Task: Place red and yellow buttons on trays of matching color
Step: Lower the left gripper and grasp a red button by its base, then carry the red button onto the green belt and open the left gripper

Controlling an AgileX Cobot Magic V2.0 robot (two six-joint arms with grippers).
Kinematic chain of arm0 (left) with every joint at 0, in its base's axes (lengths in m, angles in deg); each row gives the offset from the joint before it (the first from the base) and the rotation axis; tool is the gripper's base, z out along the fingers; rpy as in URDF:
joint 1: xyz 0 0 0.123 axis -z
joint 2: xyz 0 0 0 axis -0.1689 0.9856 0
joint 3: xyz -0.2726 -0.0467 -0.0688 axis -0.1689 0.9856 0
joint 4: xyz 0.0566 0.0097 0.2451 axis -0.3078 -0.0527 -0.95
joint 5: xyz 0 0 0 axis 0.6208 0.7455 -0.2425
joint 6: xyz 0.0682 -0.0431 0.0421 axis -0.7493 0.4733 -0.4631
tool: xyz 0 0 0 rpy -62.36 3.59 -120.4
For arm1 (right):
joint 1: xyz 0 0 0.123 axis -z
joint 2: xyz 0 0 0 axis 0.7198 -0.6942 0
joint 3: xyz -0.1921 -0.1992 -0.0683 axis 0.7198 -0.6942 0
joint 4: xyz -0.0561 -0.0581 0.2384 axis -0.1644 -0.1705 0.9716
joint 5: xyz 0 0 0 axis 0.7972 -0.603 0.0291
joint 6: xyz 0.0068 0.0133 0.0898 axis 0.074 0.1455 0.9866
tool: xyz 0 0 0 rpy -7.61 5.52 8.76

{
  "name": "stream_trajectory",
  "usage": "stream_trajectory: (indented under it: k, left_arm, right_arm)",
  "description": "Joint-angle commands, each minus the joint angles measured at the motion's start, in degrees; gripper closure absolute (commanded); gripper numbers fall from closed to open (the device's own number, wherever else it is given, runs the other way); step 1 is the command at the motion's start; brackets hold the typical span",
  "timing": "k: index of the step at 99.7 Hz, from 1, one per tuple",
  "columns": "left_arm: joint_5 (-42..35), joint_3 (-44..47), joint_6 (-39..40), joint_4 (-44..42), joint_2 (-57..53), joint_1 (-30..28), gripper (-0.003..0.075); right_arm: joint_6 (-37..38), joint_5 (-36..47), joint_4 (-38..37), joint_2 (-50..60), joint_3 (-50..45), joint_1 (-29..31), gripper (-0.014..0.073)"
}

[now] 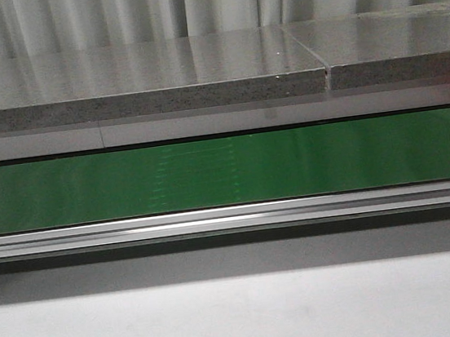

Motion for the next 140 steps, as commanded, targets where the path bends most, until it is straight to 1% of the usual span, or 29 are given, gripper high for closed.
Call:
stream_trajectory:
  k: [1,10,44,61,75,81,86,88,89,91,93,97,99,101,103,105,110,111,116,140]
  left_arm:
    - [-2.4,-4.5,-6.0,6.3,1.2,1.5,0.0739]
    - [-2.5,-6.5,-7.4,8.8,4.3,2.6,0.0739]
    - [-2.8,-10.8,-8.6,8.8,17.4,5.3,0.0739]
    - [-2.9,-11.4,-8.7,8.9,21.3,5.6,0.0739]
    - [-2.9,-11.4,-11.6,9.0,23.3,5.6,0.0728]
    - [-2.9,-11.4,-12.7,9.2,23.6,5.6,0.0675]
    - [-2.9,-11.4,-13.1,9.5,23.6,5.6,0.0603]
    - [-2.9,-11.4,-13.1,9.5,23.6,5.6,0.0552]
    - [-3.0,-11.4,-13.1,9.5,23.6,5.6,0.0552]
    - [-3.0,-11.4,-13.1,9.5,23.6,5.6,0.0510]
    - [-3.0,-11.4,-13.1,9.6,23.6,5.6,0.0447]
    - [-3.0,-11.4,-13.1,9.7,23.6,5.6,0.0382]
    - [-3.0,-11.4,-13.1,9.8,23.6,5.6,0.0315]
    - [-3.0,-11.4,-13.1,9.8,23.6,5.6,0.0266]
    - [-3.0,-11.4,-13.1,10.0,23.6,5.6,0.0235]
    - [-3.1,-11.4,-13.1,10.1,23.6,5.6,0.0178]
    - [-3.1,-11.4,-13.1,10.3,23.6,5.6,0.0111]
    - [-3.1,-11.4,-13.1,10.3,23.6,5.6,0.0087]
    - [-3.4,-11.6,-13.1,10.8,23.6,5.7,0.0062]
    - [-5.7,-15.7,-13.8,10.9,23.6,8.9,0.0071]
  right_arm:
    - [-0.1,4.4,-0.4,0.9,0.5,-0.1,0.0662]
    - [-0.1,4.4,-0.4,0.9,0.5,-0.1,0.0662]
    - [-0.1,4.4,-0.4,0.9,0.5,-0.1,0.0662]
    - [-0.1,4.4,-0.4,0.9,0.5,-0.1,0.0662]
    - [-0.1,4.4,-0.4,0.9,0.5,-0.1,0.0662]
    - [-0.1,4.4,-0.4,0.9,0.5,-0.1,0.0662]
    - [-0.1,4.4,-0.4,0.9,0.5,-0.1,0.0662]
    - [-0.1,4.4,-0.4,0.9,0.5,-0.1,0.0662]
    - [-0.1,4.4,-0.4,0.9,0.5,-0.1,0.0662]
    - [-0.1,4.4,-0.4,0.9,0.5,-0.1,0.0662]
    - [-0.1,4.4,-0.4,0.9,0.5,-0.1,0.0662]
    - [-0.1,4.4,-0.4,0.9,0.5,-0.1,0.0662]
    - [-0.1,4.4,-0.4,0.9,0.5,-0.1,0.0662]
    - [-0.1,4.4,-0.4,0.9,0.5,-0.1,0.0662]
    - [-0.1,4.4,-0.4,0.9,0.5,-0.1,0.0662]
    - [-0.1,4.4,-0.4,0.9,0.5,-0.1,0.0662]
    - [-0.1,4.4,-0.4,0.9,0.5,-0.1,0.0662]
    - [-0.1,4.4,-0.4,0.9,0.5,-0.1,0.0662]
    - [-0.1,4.4,-0.4,0.9,0.5,-0.1,0.0662]
    - [-0.1,4.4,-0.4,0.9,0.5,-0.1,0.0662]
